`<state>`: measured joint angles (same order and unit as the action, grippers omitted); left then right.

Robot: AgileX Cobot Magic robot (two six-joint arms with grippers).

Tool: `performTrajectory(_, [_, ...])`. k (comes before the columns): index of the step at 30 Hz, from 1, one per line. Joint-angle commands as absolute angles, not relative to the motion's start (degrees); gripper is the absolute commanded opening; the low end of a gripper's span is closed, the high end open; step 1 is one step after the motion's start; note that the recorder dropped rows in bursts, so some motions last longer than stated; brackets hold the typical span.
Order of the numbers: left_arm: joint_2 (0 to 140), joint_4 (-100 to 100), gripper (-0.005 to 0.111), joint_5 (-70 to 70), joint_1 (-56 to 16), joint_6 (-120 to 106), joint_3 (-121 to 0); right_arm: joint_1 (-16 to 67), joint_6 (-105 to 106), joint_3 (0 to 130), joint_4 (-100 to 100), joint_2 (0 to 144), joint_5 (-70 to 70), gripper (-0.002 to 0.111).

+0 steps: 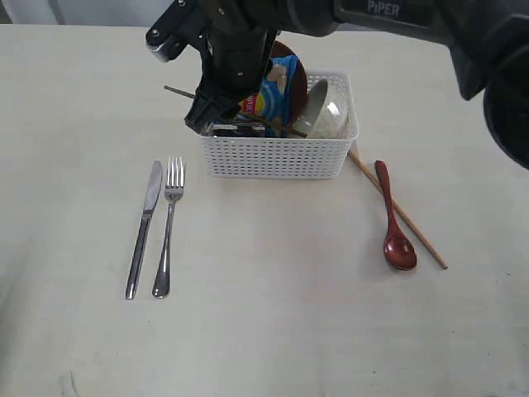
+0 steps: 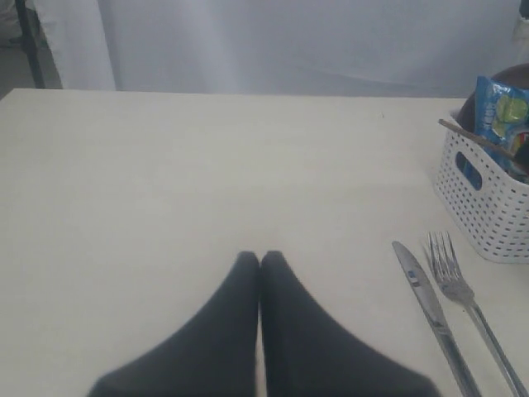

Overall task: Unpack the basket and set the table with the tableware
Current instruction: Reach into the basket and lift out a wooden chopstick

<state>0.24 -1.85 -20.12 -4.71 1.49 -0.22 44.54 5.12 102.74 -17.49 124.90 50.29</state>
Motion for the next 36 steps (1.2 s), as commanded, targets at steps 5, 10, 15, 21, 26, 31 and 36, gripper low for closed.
performTrajectory(5, [0.0, -1.77, 0.0, -19.63, -4.54, 1.32, 0.0, 44.1, 5.44, 102.52, -16.54, 127.62, 44.9, 0.048])
performTrajectory(10, [0.0, -1.77, 0.0, -19.63, -4.54, 1.32, 0.0, 44.1, 5.29, 102.52, -17.09, 129.03, 44.25, 0.013])
performTrajectory(15, [0.0, -1.77, 0.0, -19.63, -4.54, 1.32, 0.0, 44.37, 5.25, 102.52, -18.53, 127.38, 45.07, -0.001])
performTrajectory(21, [0.0, -1.77, 0.0, -19.63, -4.54, 1.32, 0.0, 44.8, 5.37, 102.52, -19.34, 120.67, 45.65, -0.001])
performTrajectory(26, [0.0, -1.77, 0.0, -19.63, -4.54, 1.32, 0.0, 44.8, 5.37, 102.52, -19.34, 114.43, 46.62, -0.001])
performTrajectory(31, [0.0, -1.77, 0.0, -19.63, -4.54, 1.32, 0.0, 43.21, 2.72, 102.52, -21.74, 108.76, 52.7, -0.001])
performTrajectory(36, [0.0, -1.77, 0.0, -19.63, -4.54, 1.32, 0.0, 36.28, -6.58, 102.4, -22.04, 103.88, 61.05, -0.001])
